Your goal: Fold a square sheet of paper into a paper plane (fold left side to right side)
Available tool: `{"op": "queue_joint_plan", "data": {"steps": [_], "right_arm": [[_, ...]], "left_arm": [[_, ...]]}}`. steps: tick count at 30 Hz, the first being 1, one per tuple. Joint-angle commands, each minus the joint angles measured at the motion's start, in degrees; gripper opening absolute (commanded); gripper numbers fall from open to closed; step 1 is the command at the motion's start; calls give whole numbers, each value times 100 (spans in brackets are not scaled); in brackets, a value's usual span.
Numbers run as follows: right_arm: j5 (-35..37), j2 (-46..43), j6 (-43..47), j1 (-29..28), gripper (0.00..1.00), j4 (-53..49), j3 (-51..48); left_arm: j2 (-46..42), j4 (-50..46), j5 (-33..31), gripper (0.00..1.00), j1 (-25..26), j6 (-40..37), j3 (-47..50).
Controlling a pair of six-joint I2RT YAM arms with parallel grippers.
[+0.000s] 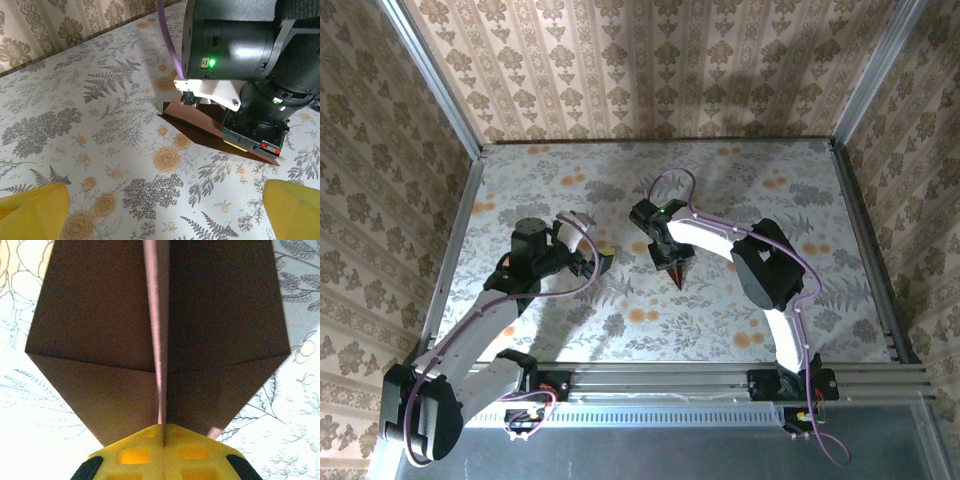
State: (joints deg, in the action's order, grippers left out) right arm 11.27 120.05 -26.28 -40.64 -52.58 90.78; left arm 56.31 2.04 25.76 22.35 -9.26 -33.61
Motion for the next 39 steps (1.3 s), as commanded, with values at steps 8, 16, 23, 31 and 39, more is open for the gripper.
{"op": "queue_joint_plan", "data": {"steps": [8,16,23,31,39], "right_arm": [[-255,10,70,-46,20,-14,71],[-152,62,84,-49,20,-42,76],[110,122,89,-6,22,-99,71],[153,131,64,56,22,-28,-16],[165,150,48,96,18,54,-100]], "left_arm": [[51,-64,130,100,-52,5,-125],[69,-70,140,100,-47,20,-129],[67,-75,141,100,-47,17,-138],[84,-84,140,100,-52,16,-137],[90,-99,131,100,-47,20,-146]]}}
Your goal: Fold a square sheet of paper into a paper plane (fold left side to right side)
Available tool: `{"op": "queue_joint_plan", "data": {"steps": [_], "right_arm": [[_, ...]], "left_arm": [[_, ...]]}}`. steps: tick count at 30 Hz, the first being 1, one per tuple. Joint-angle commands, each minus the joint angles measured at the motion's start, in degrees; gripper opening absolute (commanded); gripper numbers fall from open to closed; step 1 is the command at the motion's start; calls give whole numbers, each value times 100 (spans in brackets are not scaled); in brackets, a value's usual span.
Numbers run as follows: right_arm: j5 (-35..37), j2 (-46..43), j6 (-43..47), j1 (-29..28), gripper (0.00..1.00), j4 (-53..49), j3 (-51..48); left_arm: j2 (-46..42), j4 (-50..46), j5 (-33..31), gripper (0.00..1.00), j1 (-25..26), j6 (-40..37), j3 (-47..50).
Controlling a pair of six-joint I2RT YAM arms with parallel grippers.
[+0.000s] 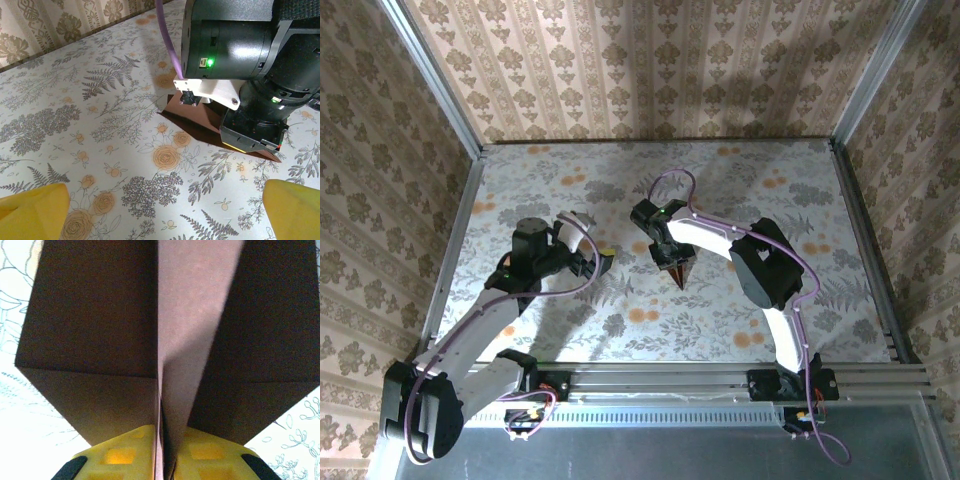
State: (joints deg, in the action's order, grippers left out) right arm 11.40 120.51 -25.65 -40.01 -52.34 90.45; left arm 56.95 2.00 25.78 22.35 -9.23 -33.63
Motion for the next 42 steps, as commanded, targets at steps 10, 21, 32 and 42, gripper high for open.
{"op": "queue_joint_plan", "data": {"steps": [10,21,32,42], "right_arm": [[23,91,-24,72,17,213,-204],[-120,26,-31,139,10,312,-267],[-341,27,-206,807,8,144,486],[-323,661,-429,1213,9,-126,1405]], "left_arm": [[36,-109,129,100,-54,18,-144],[36,-120,129,100,-47,15,-153],[2,-120,147,100,-52,22,-162],[-70,-110,173,100,-52,52,-160]]}}
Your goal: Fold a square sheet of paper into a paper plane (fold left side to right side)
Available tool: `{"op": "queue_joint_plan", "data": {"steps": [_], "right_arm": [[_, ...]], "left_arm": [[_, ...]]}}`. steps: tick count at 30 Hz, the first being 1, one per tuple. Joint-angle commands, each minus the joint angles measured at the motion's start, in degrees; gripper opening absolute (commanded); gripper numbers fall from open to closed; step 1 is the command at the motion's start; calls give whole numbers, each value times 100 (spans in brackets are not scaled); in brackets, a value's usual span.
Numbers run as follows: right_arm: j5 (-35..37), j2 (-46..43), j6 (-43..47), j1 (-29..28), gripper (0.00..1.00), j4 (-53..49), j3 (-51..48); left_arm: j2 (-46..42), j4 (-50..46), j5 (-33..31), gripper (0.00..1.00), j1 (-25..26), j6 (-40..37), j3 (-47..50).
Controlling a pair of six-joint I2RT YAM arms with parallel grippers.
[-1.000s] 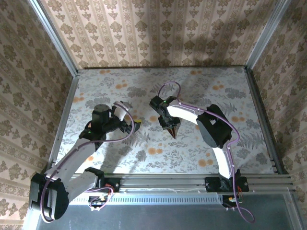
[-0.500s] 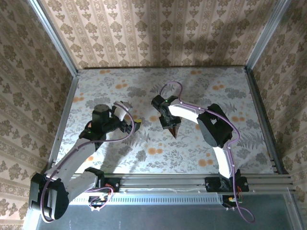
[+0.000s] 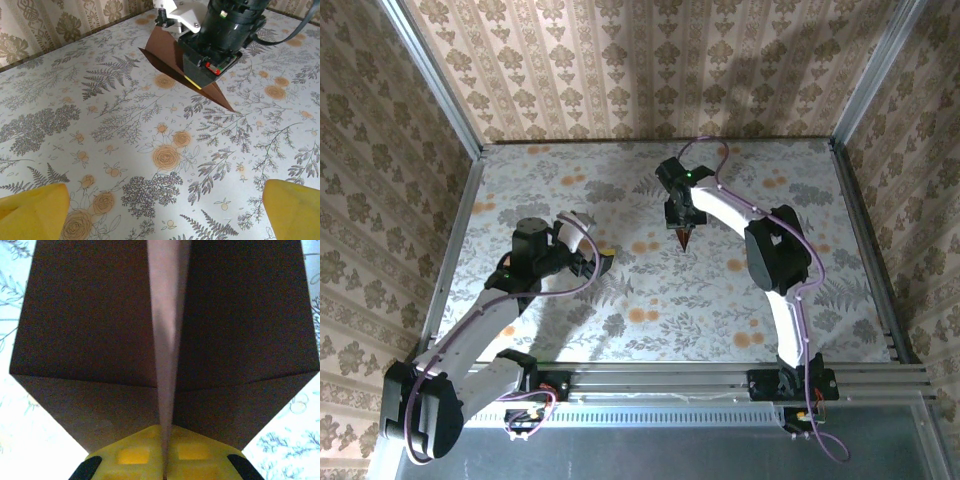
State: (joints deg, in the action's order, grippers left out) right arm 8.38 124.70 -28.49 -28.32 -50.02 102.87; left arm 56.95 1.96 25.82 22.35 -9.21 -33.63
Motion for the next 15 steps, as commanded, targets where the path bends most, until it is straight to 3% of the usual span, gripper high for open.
{"op": "queue_joint_plan", "data": {"steps": [1,15], "right_arm": [[-37,293,-141,58,10,-394,225],[-120,761,-158,195,16,-423,410]], "left_arm": [[-69,-111,169,100,-47,54,-157],[-17,-91,186,100,-51,76,-156]]}}
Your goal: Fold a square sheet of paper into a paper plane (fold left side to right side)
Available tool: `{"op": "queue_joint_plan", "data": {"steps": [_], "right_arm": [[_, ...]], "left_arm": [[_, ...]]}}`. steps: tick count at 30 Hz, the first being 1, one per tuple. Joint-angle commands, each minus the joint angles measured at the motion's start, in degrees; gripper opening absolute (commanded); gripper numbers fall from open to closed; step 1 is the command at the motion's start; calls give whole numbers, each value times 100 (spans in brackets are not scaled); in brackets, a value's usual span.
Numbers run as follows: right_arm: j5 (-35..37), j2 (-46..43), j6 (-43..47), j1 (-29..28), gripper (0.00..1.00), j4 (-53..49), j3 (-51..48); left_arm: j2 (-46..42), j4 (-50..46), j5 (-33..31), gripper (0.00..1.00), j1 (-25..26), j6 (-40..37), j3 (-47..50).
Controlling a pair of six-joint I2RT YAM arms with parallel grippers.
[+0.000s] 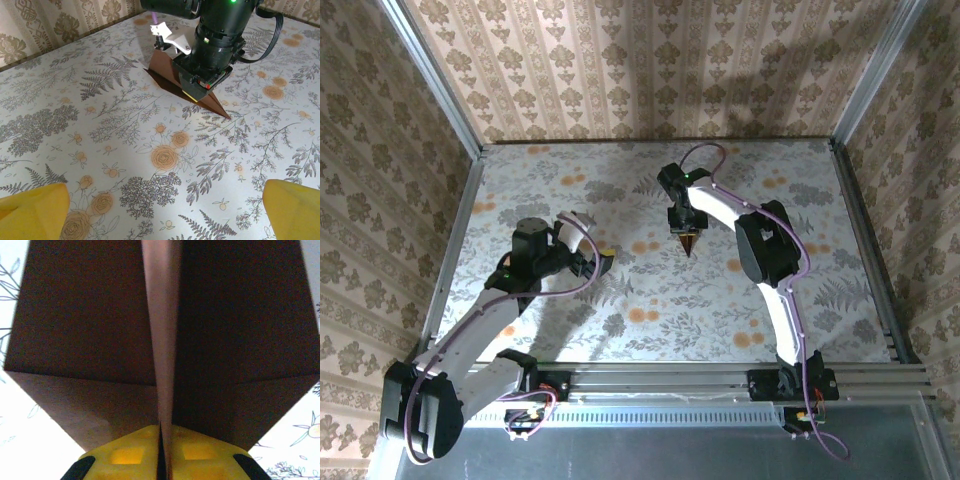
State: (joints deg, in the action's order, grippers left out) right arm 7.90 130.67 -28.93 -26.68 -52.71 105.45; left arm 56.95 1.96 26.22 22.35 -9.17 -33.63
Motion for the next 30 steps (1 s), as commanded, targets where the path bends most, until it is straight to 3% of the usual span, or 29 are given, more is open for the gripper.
{"op": "queue_joint_plan", "data": {"steps": [1,17,30], "right_arm": [[-54,176,-130,31,19,-137,136],[57,-184,-219,40,54,310,-366],[-73,-755,-62,40,51,431,-631]], "left_arm": [[-17,-95,148,100,-51,69,-158],[-34,-141,138,100,-47,42,-179],[-34,-154,138,100,-54,31,-179]]}}
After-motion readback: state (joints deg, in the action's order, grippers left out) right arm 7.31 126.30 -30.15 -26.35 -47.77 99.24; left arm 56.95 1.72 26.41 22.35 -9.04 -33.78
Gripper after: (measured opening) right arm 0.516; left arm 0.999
